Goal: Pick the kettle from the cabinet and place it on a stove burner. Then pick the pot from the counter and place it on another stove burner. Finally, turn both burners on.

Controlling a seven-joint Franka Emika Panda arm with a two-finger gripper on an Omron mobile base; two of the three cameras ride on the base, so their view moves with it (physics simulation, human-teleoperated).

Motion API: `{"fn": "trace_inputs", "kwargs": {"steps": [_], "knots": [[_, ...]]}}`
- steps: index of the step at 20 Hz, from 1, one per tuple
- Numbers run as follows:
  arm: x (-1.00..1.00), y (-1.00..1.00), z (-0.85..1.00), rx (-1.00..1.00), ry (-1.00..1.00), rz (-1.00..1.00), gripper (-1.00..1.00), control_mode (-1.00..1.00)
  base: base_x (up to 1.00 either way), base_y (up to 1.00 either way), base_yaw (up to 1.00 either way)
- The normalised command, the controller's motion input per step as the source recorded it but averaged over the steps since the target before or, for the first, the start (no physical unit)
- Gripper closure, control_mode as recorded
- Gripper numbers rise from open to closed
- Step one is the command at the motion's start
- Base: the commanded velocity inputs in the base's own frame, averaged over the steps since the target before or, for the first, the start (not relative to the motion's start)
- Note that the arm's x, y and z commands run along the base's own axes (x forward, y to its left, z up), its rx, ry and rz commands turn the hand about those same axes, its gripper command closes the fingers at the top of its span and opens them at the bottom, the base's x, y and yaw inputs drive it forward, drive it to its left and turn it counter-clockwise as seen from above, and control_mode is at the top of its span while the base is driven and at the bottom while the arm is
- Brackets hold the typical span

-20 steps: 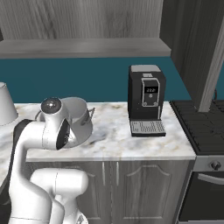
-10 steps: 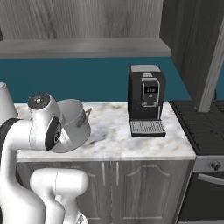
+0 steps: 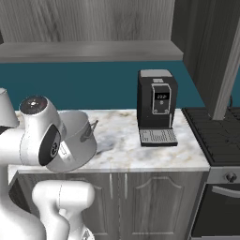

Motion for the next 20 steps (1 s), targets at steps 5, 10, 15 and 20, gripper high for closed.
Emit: {"fn": "trace_inputs", "kwargs": {"steps": [5, 10, 15, 20], "knots": [[-0.49, -0.13, 0.03, 0.0, 0.0, 0.0, 1.0, -1.0, 0.0, 0.0, 0.0], [-0.02, 0.0, 0.0, -0.01, 0.0, 0.0, 1.0, -1.0, 0.0, 0.0, 0.0], [-0.23, 0.0, 0.0, 0.0, -0.11, 0.0, 1.0, -1.0, 0.0, 0.0, 0.0], [0.0, 0.0, 0.0, 0.0, 0.0, 0.0, 1.0, 1.0, -0.82, -0.09, -0.04]]}}
